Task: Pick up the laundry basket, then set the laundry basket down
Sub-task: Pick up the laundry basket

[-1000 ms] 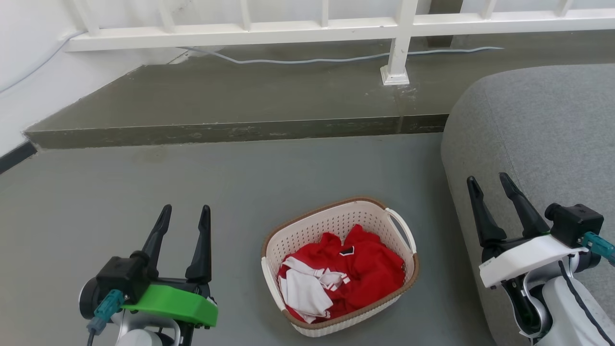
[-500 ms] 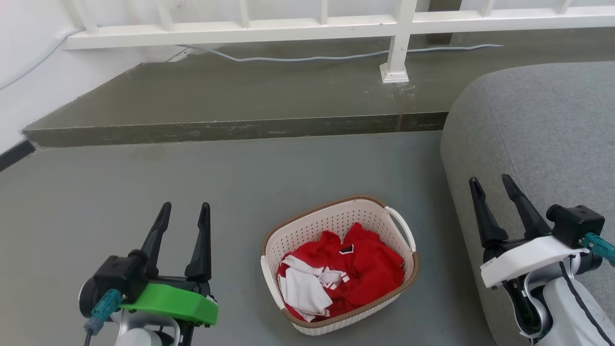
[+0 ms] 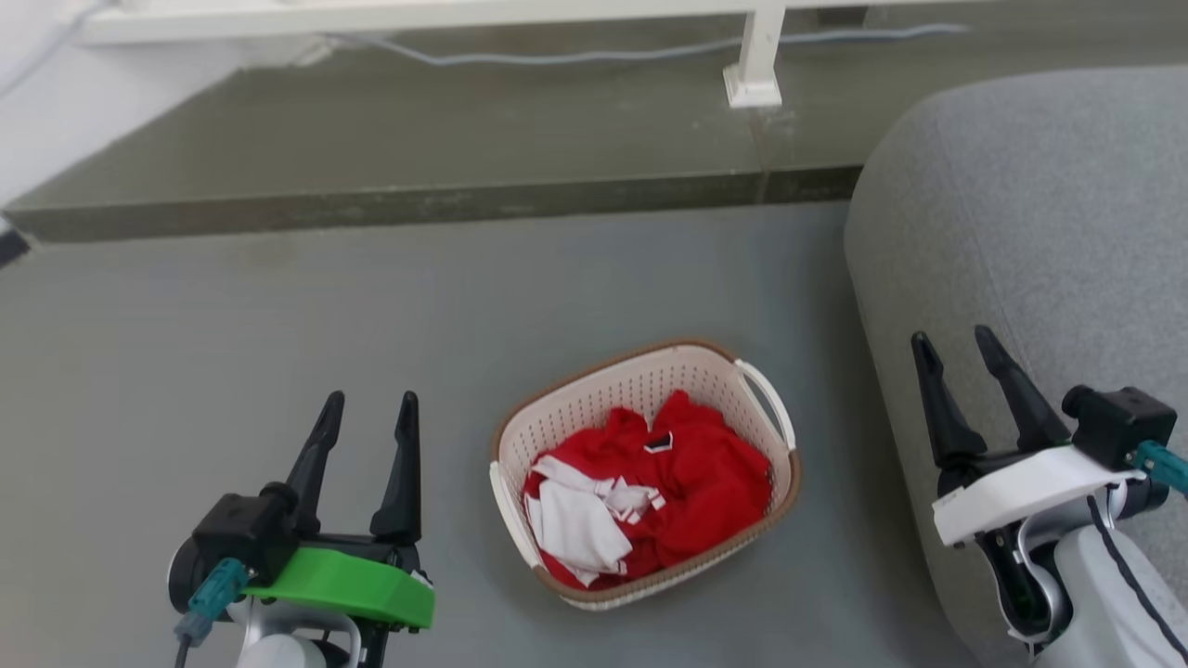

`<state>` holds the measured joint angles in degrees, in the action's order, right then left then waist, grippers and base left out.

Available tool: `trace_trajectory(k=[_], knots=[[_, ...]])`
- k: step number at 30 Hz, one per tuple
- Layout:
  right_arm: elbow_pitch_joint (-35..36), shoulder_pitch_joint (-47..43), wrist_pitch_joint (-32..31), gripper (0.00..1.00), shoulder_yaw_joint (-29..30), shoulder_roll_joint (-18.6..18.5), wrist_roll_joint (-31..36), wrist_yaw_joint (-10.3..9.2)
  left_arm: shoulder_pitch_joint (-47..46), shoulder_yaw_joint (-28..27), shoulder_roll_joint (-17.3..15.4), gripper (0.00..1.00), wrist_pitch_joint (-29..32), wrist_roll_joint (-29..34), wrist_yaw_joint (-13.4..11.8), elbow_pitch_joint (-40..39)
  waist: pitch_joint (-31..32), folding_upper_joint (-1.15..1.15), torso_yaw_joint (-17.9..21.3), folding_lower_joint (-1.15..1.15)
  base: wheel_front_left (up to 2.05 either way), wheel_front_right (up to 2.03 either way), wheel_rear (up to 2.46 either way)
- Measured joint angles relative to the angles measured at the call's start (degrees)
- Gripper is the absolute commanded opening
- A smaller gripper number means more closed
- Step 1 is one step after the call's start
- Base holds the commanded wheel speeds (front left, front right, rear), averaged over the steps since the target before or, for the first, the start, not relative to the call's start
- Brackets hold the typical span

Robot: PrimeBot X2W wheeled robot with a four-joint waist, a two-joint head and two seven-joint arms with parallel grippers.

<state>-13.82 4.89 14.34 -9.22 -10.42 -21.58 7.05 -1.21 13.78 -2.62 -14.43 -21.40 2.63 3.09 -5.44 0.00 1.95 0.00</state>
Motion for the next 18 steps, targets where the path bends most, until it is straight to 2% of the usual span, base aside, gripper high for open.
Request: trace_trajectory(k=[18], knots=[[2.8,5.3,0.0,1.00,0.3,-1.9,-2.3,0.01,-7.0,3.3,0.0,1.00,0.0,-1.7,-2.2,1.5,-11.2,0.00,1.9,0.00,0.00,0.00,0.00]])
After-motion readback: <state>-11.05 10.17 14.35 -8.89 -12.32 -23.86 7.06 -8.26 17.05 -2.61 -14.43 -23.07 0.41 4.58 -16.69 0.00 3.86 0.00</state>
